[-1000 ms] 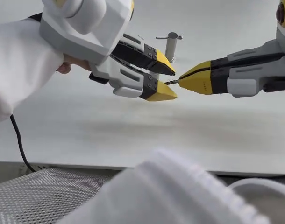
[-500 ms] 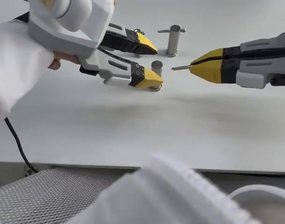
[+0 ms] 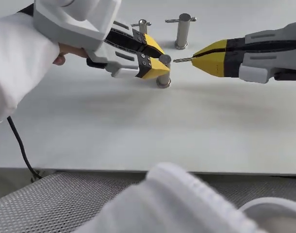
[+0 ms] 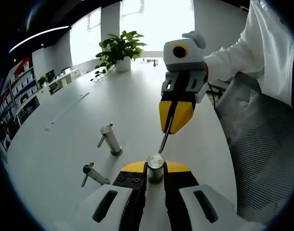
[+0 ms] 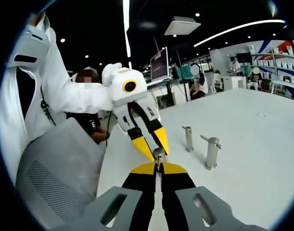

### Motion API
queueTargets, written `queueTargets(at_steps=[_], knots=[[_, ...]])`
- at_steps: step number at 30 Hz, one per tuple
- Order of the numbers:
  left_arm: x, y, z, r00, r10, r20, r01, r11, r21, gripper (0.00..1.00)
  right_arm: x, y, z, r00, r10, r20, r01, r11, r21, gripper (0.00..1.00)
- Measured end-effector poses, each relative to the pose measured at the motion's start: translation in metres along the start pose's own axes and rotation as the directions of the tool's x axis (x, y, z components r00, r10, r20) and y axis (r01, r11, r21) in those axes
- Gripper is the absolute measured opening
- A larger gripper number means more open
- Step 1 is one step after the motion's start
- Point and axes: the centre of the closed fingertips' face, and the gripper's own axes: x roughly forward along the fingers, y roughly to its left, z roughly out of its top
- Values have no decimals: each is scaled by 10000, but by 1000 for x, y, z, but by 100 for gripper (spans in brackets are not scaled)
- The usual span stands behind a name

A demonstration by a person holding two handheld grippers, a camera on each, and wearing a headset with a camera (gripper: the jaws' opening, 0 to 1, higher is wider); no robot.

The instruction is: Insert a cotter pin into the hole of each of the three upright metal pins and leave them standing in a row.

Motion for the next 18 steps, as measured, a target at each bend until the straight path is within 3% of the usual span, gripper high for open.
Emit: queueTargets(at_steps=[18], knots=[[0,-1,-1,10000,14,-60,-15,9998,-185,11,10,2,5,9988,-2,495,-5,9999,154,0]])
